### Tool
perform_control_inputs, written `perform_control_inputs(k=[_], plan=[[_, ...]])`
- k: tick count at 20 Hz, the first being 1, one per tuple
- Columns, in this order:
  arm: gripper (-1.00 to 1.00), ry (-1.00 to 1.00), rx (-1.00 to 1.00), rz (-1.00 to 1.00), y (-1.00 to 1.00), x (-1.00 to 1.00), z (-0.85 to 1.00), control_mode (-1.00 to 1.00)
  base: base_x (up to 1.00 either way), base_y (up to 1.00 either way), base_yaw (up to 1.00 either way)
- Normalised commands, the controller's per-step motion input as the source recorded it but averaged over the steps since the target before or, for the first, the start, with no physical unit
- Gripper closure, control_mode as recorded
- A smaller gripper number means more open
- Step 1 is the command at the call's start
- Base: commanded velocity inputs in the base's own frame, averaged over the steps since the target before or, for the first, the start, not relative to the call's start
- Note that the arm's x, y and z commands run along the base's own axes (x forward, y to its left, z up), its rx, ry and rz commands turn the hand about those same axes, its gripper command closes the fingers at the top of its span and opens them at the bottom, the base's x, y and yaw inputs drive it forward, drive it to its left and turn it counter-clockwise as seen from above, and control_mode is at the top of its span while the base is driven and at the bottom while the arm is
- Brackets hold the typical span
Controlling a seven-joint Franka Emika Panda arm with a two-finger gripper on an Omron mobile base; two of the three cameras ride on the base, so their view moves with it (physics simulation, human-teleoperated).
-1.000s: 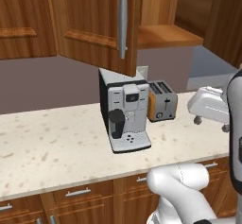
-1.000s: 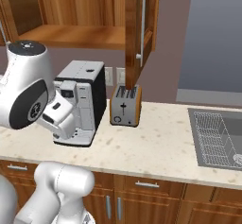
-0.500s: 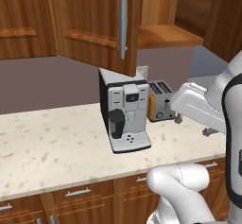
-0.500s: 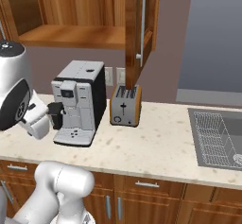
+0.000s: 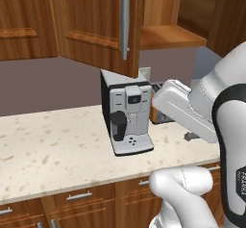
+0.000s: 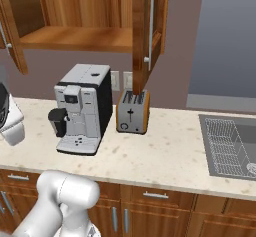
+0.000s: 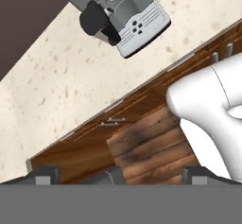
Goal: Close all open cabinet doors.
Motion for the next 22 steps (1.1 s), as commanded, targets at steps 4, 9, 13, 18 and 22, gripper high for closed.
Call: perform_control_inputs(k=[4,9,13,18,22], plan=[[-1.00,-0.04,0.15,-0.14,0.49,0.00,0.17,-1.00,0.00,0.00,0.00],[-1.00,0.00,0.12,-0.16,0.45,0.00,0.20,-1.00,0.00,0.00,0.00],[-1.00,-0.03,0.11,-0.27,0.41,0.00,0.27,-1.00,0.00,0.00,0.00],[-1.00,-0.07,0.08,-0.33,0.41,0.00,0.21,-1.00,0.00,0.00,0.00],[-1.00,-0.13,0.04,-0.28,0.38,0.01,0.15,-1.00,0.00,0.00,0.00]])
